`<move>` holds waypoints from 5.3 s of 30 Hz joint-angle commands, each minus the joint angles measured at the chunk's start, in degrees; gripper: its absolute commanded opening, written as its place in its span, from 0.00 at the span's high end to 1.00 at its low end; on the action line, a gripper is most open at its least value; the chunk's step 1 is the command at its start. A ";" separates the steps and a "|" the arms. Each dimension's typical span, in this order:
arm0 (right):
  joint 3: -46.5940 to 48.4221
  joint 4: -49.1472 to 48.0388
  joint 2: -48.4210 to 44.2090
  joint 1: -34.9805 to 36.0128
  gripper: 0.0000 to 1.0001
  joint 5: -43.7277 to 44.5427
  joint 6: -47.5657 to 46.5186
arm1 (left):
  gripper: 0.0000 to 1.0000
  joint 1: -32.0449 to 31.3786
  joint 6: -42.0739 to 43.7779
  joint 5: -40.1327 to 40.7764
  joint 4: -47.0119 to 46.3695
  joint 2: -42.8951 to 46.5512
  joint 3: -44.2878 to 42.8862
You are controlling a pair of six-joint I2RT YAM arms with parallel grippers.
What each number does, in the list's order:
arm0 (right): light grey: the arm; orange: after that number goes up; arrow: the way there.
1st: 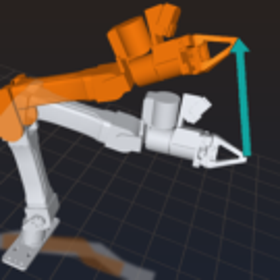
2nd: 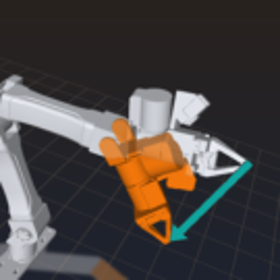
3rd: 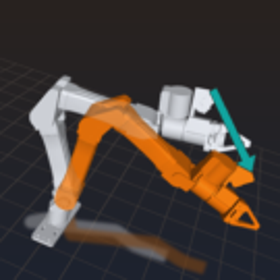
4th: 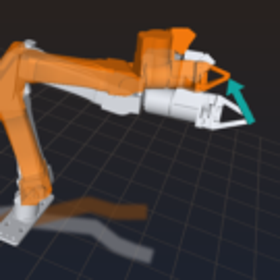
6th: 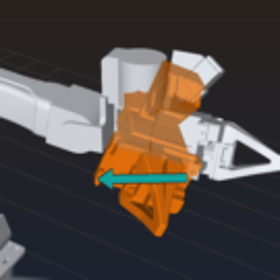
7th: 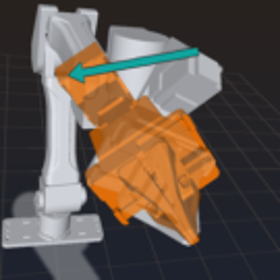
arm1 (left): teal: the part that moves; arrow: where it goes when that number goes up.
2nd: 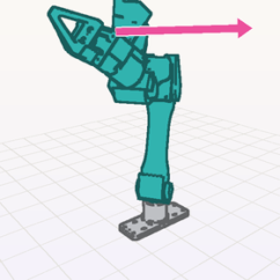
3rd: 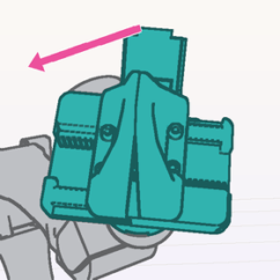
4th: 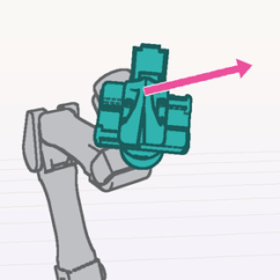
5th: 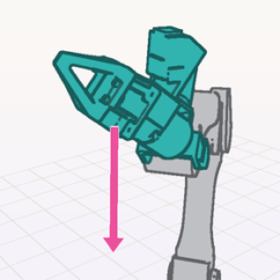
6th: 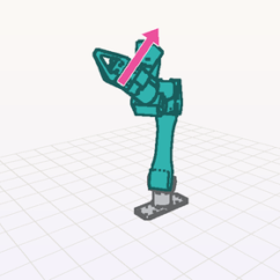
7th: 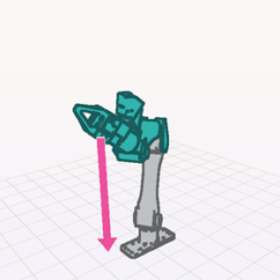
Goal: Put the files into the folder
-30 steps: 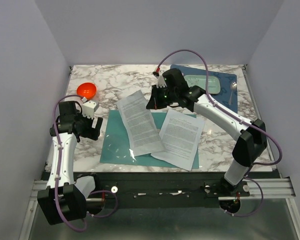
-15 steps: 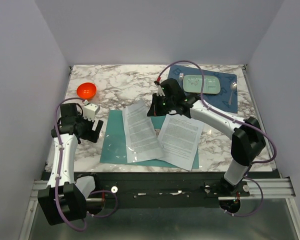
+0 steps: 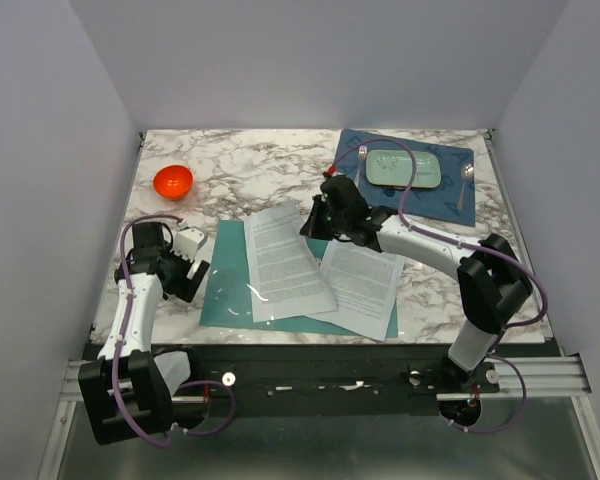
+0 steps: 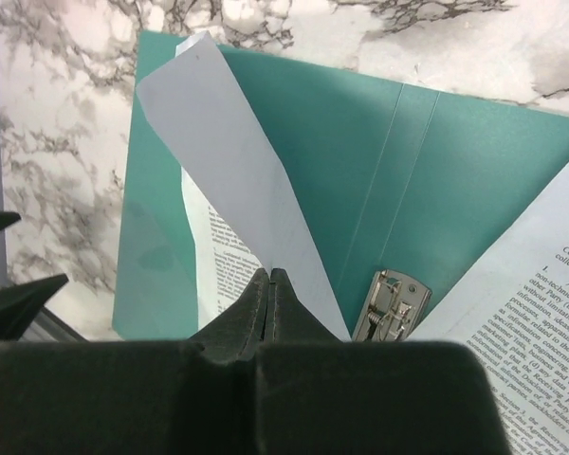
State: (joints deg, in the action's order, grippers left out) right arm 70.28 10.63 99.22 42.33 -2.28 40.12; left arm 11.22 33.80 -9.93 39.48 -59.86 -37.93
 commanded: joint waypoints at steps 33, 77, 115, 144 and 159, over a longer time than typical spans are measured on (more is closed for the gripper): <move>-1.21 -9.67 4.40 7.33 0.70 11.43 11.39 | 0.01 -0.24 9.00 2.11 -0.81 2.02 4.54; 2.49 0.71 11.17 9.26 0.99 4.83 11.21 | 0.01 -0.24 6.01 3.43 -6.79 -0.61 5.68; 6.62 2.81 15.21 12.96 1.00 7.21 15.26 | 0.01 -0.24 7.33 3.08 -4.07 2.20 4.80; 6.19 10.01 10.39 13.84 0.43 9.57 15.61 | 0.01 -0.24 6.72 3.25 -2.05 2.81 1.99; -10.69 6.07 0.10 14.98 0.52 7.65 18.42 | 0.01 -16.90 -5.84 -0.27 1.13 -0.78 -8.48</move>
State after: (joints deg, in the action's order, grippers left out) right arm 61.45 18.79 98.83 55.88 6.42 57.14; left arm 3.01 33.67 -10.68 42.13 -57.28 -47.77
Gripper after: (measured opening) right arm 0.497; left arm 0.990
